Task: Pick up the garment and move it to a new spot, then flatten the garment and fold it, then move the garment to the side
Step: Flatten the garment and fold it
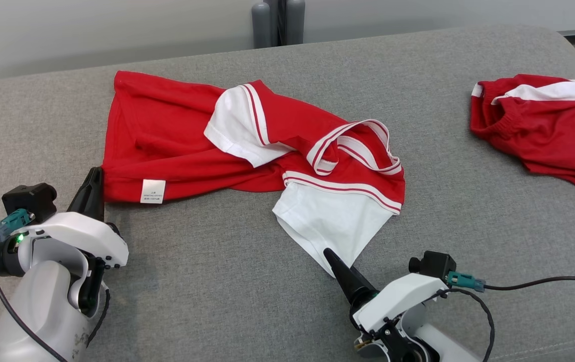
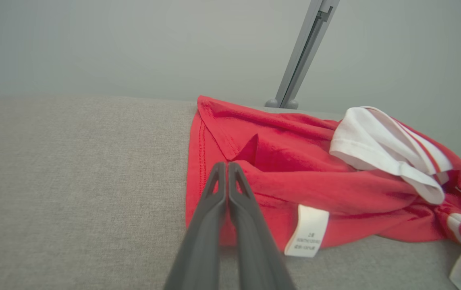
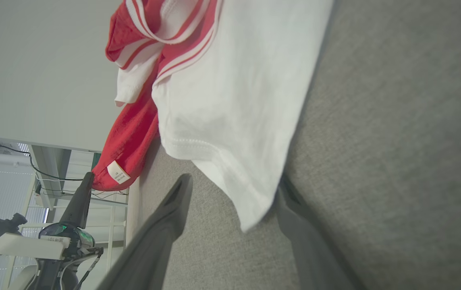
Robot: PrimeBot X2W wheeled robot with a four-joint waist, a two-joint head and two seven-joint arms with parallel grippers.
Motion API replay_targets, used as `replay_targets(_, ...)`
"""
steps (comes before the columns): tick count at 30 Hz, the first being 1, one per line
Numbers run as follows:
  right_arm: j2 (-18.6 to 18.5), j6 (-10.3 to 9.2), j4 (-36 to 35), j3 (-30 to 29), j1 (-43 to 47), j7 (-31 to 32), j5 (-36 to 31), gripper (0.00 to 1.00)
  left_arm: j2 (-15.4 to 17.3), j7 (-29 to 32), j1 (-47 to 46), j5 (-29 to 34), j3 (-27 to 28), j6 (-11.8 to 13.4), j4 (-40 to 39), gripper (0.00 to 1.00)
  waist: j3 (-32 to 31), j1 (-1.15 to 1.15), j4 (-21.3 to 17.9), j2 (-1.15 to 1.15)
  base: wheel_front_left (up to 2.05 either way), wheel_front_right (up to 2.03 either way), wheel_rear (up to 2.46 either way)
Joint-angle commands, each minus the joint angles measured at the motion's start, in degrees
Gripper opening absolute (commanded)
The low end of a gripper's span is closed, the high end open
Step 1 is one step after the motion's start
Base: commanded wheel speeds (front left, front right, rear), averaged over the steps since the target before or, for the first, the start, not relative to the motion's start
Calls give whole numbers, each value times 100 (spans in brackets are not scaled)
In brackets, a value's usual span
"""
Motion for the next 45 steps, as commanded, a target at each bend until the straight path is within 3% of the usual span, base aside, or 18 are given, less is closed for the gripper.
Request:
replay_targets(1, -83, -50, 204, 14, 80, -5, 70, 0, 39, -38, -73, -33, -7, 22, 17, 0, -1, 0, 1, 0, 0, 0, 0)
replay_targets(12, -86, -41, 252, 111, 57, -95, 57, 0, 52, -67, -79, -76, -43, 41, 87, 0, -48, 0, 7, 0, 0, 0, 0)
replay_targets(20, -369, -33, -3, 233, -7, -147, -144, 0, -43, -188, 94, -160, -31, 42, 145, 0, -308, 0, 52, 0, 0, 0, 0)
replay_targets(36, -2025, -26, -1508, 55, -800, 866, -194, 0, -197, -385, 585, -1, 255, 183, -397, 0, -1154, 0, 417, 0, 0, 0, 0)
replay_targets(45, -2364, -26, -1859, -455, -1501, 1229, 72, 0, -138, -382, 425, 89, 492, 187, -1007, 0, -1403, 0, 662, 0, 0, 0, 0)
